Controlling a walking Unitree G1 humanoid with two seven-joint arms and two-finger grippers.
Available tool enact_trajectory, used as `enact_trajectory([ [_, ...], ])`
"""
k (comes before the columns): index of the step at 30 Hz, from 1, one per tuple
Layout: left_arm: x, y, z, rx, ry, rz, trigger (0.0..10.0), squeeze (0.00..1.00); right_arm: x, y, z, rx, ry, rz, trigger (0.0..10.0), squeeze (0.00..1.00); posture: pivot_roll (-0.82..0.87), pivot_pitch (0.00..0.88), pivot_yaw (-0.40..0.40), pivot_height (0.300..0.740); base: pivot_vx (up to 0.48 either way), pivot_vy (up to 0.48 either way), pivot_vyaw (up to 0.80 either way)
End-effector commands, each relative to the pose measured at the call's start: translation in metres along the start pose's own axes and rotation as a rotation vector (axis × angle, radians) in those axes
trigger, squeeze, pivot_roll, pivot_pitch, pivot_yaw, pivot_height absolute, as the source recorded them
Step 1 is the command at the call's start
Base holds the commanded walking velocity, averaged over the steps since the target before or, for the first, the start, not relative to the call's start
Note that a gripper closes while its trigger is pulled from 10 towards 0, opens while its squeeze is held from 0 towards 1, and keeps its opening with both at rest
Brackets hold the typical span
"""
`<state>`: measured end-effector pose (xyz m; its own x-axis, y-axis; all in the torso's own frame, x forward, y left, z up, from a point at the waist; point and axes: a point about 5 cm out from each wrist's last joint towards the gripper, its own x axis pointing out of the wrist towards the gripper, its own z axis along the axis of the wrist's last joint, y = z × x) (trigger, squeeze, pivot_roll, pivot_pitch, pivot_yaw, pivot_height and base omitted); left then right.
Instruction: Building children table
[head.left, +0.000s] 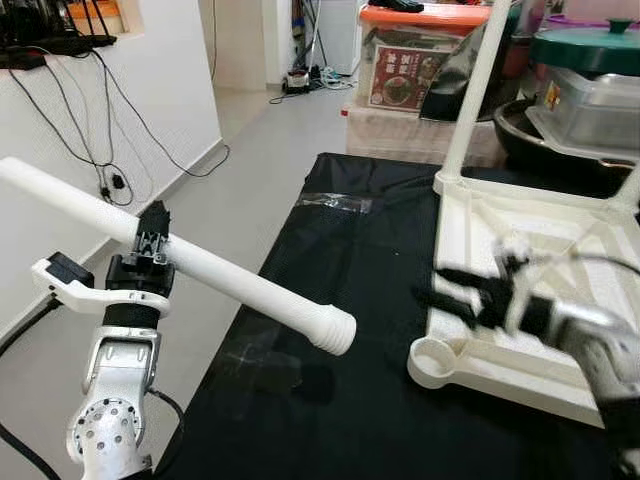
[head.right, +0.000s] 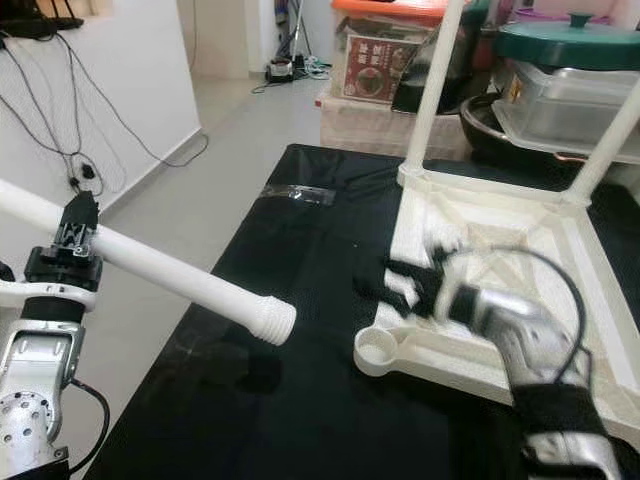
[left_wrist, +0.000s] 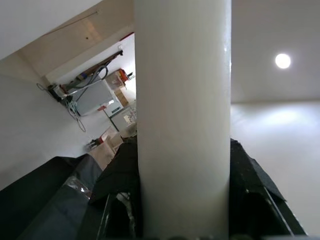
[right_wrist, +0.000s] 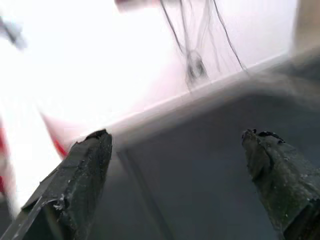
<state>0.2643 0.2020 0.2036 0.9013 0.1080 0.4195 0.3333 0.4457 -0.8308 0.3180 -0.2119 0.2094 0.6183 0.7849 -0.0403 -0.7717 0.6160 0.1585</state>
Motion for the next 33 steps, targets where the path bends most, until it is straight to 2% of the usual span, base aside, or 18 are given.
enact_trajectory([
  [1,0.002,-0.002,-0.003,0.035,0.027,-0.017,0.0,0.00,0.025,0.029,0.023,-0.003,-0.062,0.160,10.0,0.16,-0.03,0.000,-0.011,0.740,0.000,0.000,0.00],
  [2,0.003,-0.003,-0.005,0.046,0.041,-0.024,0.0,0.00,0.041,0.050,0.026,-0.023,-0.030,0.261,10.0,0.00,-0.02,0.000,-0.014,0.740,0.000,0.000,0.00],
  [3,0.003,-0.004,-0.006,0.053,0.050,-0.029,0.0,0.00,0.053,0.063,0.023,-0.041,0.020,0.311,10.0,0.00,-0.02,0.000,-0.012,0.740,0.000,0.000,0.00],
  [4,0.003,-0.004,-0.007,0.057,0.054,-0.031,0.0,0.00,0.062,0.070,0.018,-0.029,0.067,0.329,10.0,0.00,-0.02,0.000,-0.011,0.740,0.000,0.000,0.00],
  [8,0.003,-0.005,-0.008,0.063,0.058,-0.030,0.0,0.00,0.071,0.074,0.011,-0.013,0.127,0.355,10.0,0.00,-0.01,0.000,-0.018,0.740,0.000,0.000,0.00],
  [11,0.002,-0.006,-0.010,0.077,0.068,-0.031,0.0,0.00,0.078,0.082,0.006,-0.027,0.186,0.424,10.0,0.00,-0.01,0.000,-0.020,0.740,0.000,0.000,0.00],
  [12,0.002,-0.006,-0.010,0.077,0.068,-0.031,0.0,0.00,0.078,0.082,0.006,-0.027,0.186,0.424,10.0,0.00,-0.01,0.000,-0.020,0.740,0.000,0.000,0.00],
  [14,0.001,-0.008,-0.013,0.090,0.080,-0.033,0.0,0.00,0.093,0.087,-0.005,-0.062,0.276,0.400,10.0,0.00,0.00,0.000,-0.016,0.740,0.000,0.000,0.00],
  [18,0.001,-0.010,-0.017,0.097,0.093,-0.038,0.0,0.00,0.105,0.093,-0.014,-0.090,0.327,0.375,10.0,0.00,0.00,0.000,-0.016,0.740,0.000,0.000,0.00],
  [20,0.001,-0.010,-0.017,0.097,0.093,-0.038,0.0,0.00,0.105,0.093,-0.014,-0.090,0.327,0.375,10.0,0.00,0.00,0.000,-0.016,0.740,0.000,0.000,0.00],
  [22,0.002,-0.010,-0.018,0.104,0.100,-0.041,0.0,0.00,0.109,0.099,-0.016,-0.094,0.342,0.369,10.0,0.00,0.00,0.000,-0.015,0.740,0.000,0.000,0.00],
  [23,0.002,-0.010,-0.019,0.108,0.106,-0.043,0.0,0.00,0.112,0.106,-0.019,-0.110,0.364,0.375,10.0,0.00,0.00,0.000,-0.015,0.740,0.000,0.000,0.00],
  [24,0.002,-0.010,-0.021,0.118,0.120,-0.045,0.0,0.00,0.120,0.114,-0.027,-0.162,0.397,0.365,10.0,0.00,-0.01,0.000,-0.011,0.740,0.000,0.000,0.00],
  [26,0.002,-0.010,-0.021,0.118,0.120,-0.045,0.0,0.00,0.120,0.114,-0.027,-0.162,0.397,0.365,10.0,0.00,-0.01,0.000,-0.011,0.740,0.000,0.000,0.00],
  [27,0.001,-0.010,-0.024,0.127,0.132,-0.048,0.0,0.00,0.127,0.120,-0.034,-0.194,0.425,0.357,10.0,0.00,-0.01,0.000,-0.011,0.740,0.000,0.000,0.00],
  [29,0.001,-0.010,-0.024,0.127,0.132,-0.048,0.0,0.00,0.127,0.120,-0.034,-0.194,0.425,0.357,10.0,0.00,-0.01,0.000,-0.011,0.740,0.000,0.000,0.00],
  [30,0.001,-0.010,-0.027,0.133,0.142,-0.051,0.0,0.00,0.134,0.125,-0.041,-0.218,0.448,0.349,10.0,0.00,0.00,0.000,-0.016,0.740,0.000,0.000,0.00],
  [33,0.001,-0.010,-0.029,0.138,0.149,-0.053,0.0,0.00,0.139,0.129,-0.046,-0.231,0.465,0.345,10.0,0.00,0.00,0.000,-0.016,0.740,0.000,0.000,0.00],
])
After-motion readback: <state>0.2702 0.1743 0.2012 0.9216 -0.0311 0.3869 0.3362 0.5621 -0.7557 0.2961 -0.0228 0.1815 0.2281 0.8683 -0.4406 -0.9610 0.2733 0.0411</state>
